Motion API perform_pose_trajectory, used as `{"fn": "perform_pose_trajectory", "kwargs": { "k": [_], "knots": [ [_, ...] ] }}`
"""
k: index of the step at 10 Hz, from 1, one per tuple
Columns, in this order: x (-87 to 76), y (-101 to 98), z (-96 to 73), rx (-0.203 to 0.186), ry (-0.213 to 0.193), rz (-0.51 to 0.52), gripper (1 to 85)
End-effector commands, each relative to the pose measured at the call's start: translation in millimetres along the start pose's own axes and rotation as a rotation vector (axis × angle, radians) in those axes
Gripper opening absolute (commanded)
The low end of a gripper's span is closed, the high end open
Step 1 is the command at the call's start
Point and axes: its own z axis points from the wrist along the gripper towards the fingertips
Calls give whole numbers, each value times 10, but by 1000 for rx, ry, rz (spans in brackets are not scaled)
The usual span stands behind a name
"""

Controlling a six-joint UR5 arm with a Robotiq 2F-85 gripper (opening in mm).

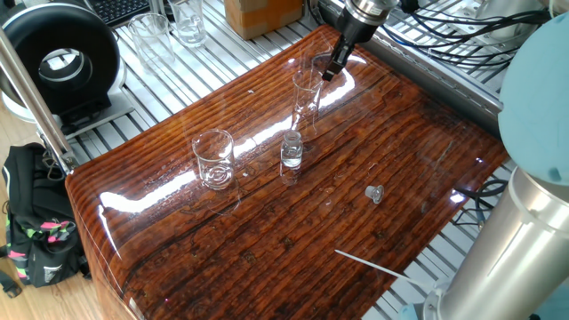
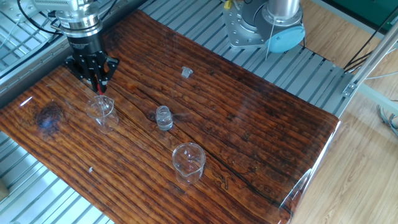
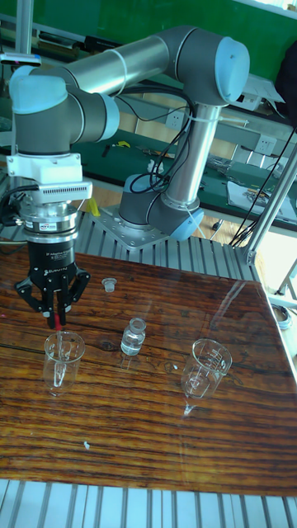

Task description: Transfer liquid using a dropper

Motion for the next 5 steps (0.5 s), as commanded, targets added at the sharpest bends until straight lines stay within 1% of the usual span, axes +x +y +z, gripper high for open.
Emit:
{"fn": "perform_pose_trajectory", "kwargs": {
  "k": [1, 5],
  "knots": [
    [-32, 4, -17, -4, -12, 7, 227],
    [-48, 20, -26, -8, -14, 8, 223]
  ]
}}
